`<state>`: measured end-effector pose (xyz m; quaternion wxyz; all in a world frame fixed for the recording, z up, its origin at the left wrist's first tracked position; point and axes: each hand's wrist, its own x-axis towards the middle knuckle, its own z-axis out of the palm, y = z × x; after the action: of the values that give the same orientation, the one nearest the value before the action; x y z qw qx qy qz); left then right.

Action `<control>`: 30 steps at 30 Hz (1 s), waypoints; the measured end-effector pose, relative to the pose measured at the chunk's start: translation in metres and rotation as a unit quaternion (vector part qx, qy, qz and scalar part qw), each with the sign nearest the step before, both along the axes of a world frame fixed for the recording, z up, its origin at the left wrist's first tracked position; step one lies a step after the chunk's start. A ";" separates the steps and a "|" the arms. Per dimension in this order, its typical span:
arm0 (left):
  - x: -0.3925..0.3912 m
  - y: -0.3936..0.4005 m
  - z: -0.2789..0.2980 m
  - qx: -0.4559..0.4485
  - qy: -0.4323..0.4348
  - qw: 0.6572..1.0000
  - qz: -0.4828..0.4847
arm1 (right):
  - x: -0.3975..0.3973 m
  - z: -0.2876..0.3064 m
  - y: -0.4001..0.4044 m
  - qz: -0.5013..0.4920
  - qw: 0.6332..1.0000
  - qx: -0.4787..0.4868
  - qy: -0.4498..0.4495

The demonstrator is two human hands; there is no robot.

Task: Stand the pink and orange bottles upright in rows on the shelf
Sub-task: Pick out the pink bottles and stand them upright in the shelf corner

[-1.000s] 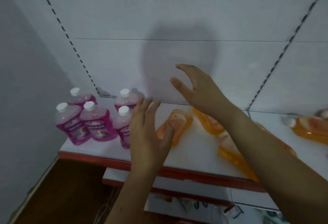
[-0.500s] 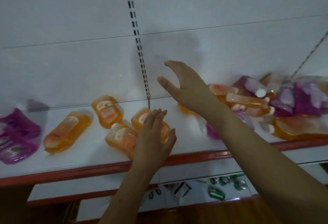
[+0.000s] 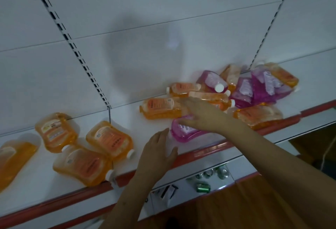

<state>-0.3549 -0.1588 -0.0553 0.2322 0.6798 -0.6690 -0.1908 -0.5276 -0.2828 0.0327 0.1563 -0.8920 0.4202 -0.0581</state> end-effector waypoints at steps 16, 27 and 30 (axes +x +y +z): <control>0.001 -0.018 0.017 0.066 0.312 0.944 0.082 | -0.024 -0.021 -0.015 -0.042 0.966 0.116 -0.226; -0.031 -0.031 0.071 0.088 0.537 0.837 0.062 | -0.022 0.028 -0.019 -0.045 0.809 0.348 -0.472; -0.011 -0.019 0.076 0.043 0.489 0.865 0.105 | -0.012 0.035 -0.025 -0.010 0.866 0.299 -0.400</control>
<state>-0.3662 -0.1778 0.0202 0.5189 0.5745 -0.3858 -0.5018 -0.5394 -0.3073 0.0682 0.5695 -0.6988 0.3276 -0.2829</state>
